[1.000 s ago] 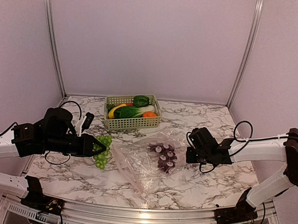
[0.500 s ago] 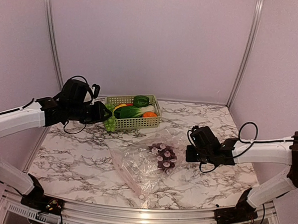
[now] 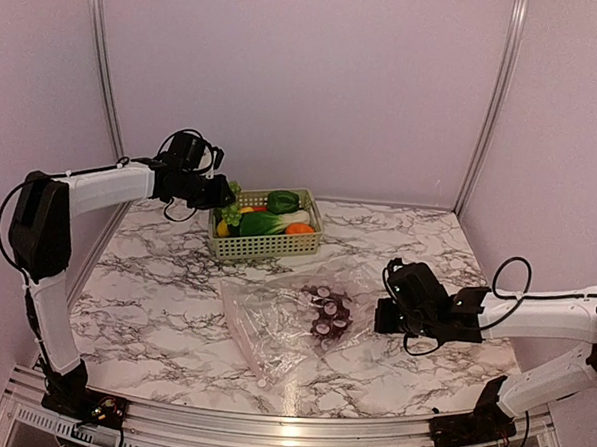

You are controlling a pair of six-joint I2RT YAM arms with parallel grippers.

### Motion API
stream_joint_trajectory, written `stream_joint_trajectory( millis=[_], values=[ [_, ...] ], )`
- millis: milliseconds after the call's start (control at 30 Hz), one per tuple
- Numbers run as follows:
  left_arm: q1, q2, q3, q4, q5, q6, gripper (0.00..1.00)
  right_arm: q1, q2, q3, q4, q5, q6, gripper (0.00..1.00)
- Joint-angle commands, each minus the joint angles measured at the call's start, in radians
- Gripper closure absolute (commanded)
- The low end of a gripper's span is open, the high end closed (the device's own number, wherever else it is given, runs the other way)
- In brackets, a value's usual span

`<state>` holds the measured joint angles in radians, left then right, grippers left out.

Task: Open the zip-top bag and remove the fake food
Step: Place the fake fruit in the bin.

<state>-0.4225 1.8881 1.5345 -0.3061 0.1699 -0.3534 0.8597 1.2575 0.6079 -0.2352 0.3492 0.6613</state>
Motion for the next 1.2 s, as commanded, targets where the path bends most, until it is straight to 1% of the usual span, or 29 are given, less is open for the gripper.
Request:
stream_joint_trajectory(
  millis=[0, 100, 300, 367, 467, 600, 700, 800, 900, 1033, 1100, 1167],
  values=[
    [0.026, 0.119, 0.108, -0.094, 0.035, 0.122, 0.76, 0.017, -0.056, -0.016, -0.042, -0.004, 0.035, 0.97],
    [0.039, 0.170, 0.151, -0.117, 0.037, 0.148, 0.76, 0.021, -0.089, -0.034, -0.054, -0.001, 0.049, 0.98],
    [0.053, 0.212, 0.195, -0.165, 0.022, 0.180, 0.75, 0.022, -0.118, -0.047, -0.073, 0.001, 0.065, 0.98],
    [0.055, 0.220, 0.205, -0.182, 0.010, 0.191, 0.73, 0.023, -0.124, -0.044, -0.079, 0.002, 0.064, 0.97],
    [0.055, 0.223, 0.214, -0.199, -0.005, 0.204, 0.65, 0.022, -0.134, -0.035, -0.088, 0.005, 0.061, 0.97],
    [0.055, 0.202, 0.215, -0.200, -0.021, 0.204, 0.47, 0.023, -0.131, -0.025, -0.104, 0.016, 0.058, 0.93],
    [0.055, 0.174, 0.216, -0.201, -0.019, 0.194, 0.38, 0.023, -0.130, -0.018, -0.110, 0.023, 0.056, 0.85],
    [0.054, 0.130, 0.211, -0.204, -0.015, 0.173, 0.36, 0.022, -0.126, -0.009, -0.113, 0.027, 0.051, 0.75],
    [0.054, 0.064, 0.178, -0.199, -0.006, 0.144, 0.34, 0.022, -0.122, 0.006, -0.125, 0.029, 0.047, 0.59],
    [0.051, -0.042, 0.082, -0.169, -0.004, 0.120, 0.32, 0.023, -0.127, 0.022, -0.139, 0.036, 0.038, 0.36],
    [0.051, -0.093, 0.039, -0.169, -0.012, 0.112, 0.32, 0.023, -0.132, 0.036, -0.152, 0.040, 0.029, 0.31],
    [0.047, -0.149, -0.022, -0.161, -0.018, 0.101, 0.32, 0.024, -0.138, 0.055, -0.166, 0.042, 0.021, 0.29]
  ],
)
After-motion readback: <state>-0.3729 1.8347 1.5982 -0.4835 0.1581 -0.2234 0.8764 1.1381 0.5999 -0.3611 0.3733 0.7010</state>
